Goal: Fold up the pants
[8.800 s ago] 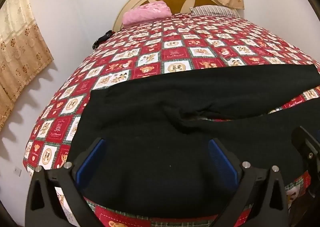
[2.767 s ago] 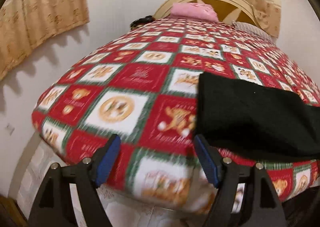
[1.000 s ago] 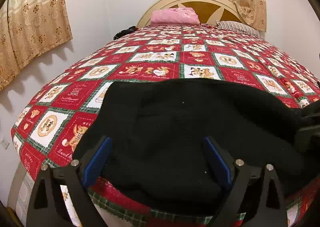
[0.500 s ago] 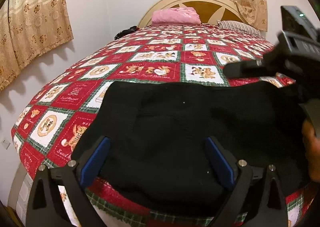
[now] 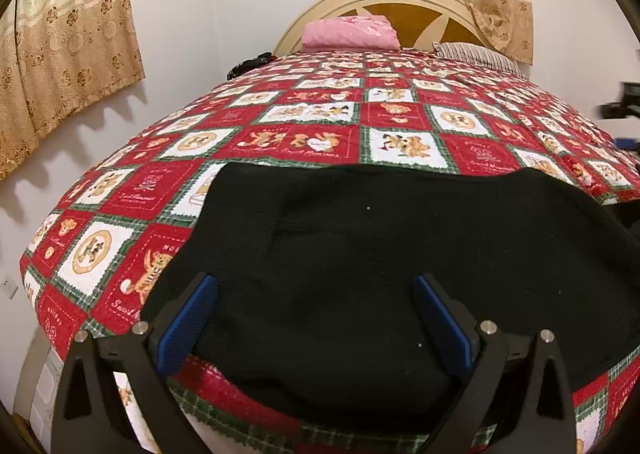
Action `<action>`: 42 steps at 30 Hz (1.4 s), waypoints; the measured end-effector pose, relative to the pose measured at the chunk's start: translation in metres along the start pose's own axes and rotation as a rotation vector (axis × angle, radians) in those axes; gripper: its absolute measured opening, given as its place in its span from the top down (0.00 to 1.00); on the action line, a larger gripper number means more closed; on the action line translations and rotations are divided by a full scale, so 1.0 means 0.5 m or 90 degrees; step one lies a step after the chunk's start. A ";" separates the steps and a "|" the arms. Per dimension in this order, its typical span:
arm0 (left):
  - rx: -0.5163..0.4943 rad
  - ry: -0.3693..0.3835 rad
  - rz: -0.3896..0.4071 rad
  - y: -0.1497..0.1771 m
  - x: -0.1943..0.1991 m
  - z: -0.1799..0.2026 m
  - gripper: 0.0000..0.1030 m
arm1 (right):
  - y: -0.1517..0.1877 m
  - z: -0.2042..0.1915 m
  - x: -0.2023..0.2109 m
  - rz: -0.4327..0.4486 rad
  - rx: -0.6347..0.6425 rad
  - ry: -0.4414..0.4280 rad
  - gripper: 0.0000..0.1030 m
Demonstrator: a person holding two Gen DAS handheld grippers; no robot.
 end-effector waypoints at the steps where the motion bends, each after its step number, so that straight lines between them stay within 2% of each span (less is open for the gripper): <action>1: 0.000 0.000 0.000 0.000 0.000 0.000 0.02 | -0.023 0.031 0.022 0.033 0.013 0.061 0.38; 3: 0.000 -0.002 -0.001 -0.001 0.000 -0.001 0.01 | -0.065 0.107 0.042 0.053 0.048 0.216 0.37; 4: 0.001 -0.004 -0.001 -0.001 0.000 0.000 0.01 | -0.076 0.139 0.039 0.047 0.054 0.259 0.37; 7: 0.001 -0.007 -0.001 -0.001 -0.001 0.000 0.01 | -0.091 0.223 0.007 0.004 0.086 0.370 0.37; 10: -0.001 -0.010 -0.001 0.000 -0.002 0.001 0.01 | -0.084 0.288 -0.034 -0.049 0.124 0.445 0.37; 12: -0.002 -0.011 -0.002 0.000 -0.002 0.001 0.00 | -0.074 0.319 -0.062 -0.090 0.121 0.438 0.37; 14: -0.003 -0.012 -0.003 0.000 -0.002 0.001 0.00 | -0.073 0.342 -0.061 -0.089 0.108 0.423 0.39; 16: -0.002 -0.012 -0.002 0.000 -0.002 0.002 0.00 | -0.077 0.346 -0.051 -0.094 0.115 0.412 0.58; 17: -0.003 -0.013 -0.002 0.000 -0.003 0.002 0.00 | -0.081 0.350 -0.042 -0.096 0.114 0.404 0.79; 18: -0.002 -0.012 -0.003 0.000 -0.003 0.001 0.00 | -0.085 0.352 -0.035 -0.097 0.110 0.395 0.90; 20: -0.002 -0.012 -0.003 0.000 -0.003 0.001 0.00 | -0.102 0.355 -0.009 -0.087 0.076 0.342 0.94; 22: -0.002 -0.012 -0.003 0.000 -0.003 0.001 0.00 | -0.122 0.370 0.039 -0.056 0.036 0.298 0.95; 25: -0.002 -0.013 -0.007 0.000 -0.004 0.001 0.00 | -0.143 0.385 0.169 0.037 -0.021 0.198 0.95; 28: -0.001 -0.013 -0.010 -0.001 -0.005 -0.001 0.00 | -0.134 0.406 0.286 0.113 -0.045 0.174 0.95; 32: -0.001 -0.012 -0.012 -0.001 -0.005 -0.001 0.00 | -0.071 0.472 0.419 0.186 -0.122 0.152 0.96; 39: -0.004 -0.010 -0.020 -0.003 -0.007 0.001 0.00 | 0.082 0.586 0.478 0.211 -0.232 0.169 0.97; 42: -0.005 -0.009 -0.032 -0.009 -0.006 0.002 0.00 | 0.109 0.602 0.469 0.221 -0.245 0.153 0.97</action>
Point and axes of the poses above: each gripper's, at about its wrist camera, not at the fingertips, and x roughly against the way its jaws point, z to its right, y to its underside, the point moved 2 cm from there along -x, roughly the way its jaws point, and after that the axes turned 15 degrees about z, right-handed, at the moved point
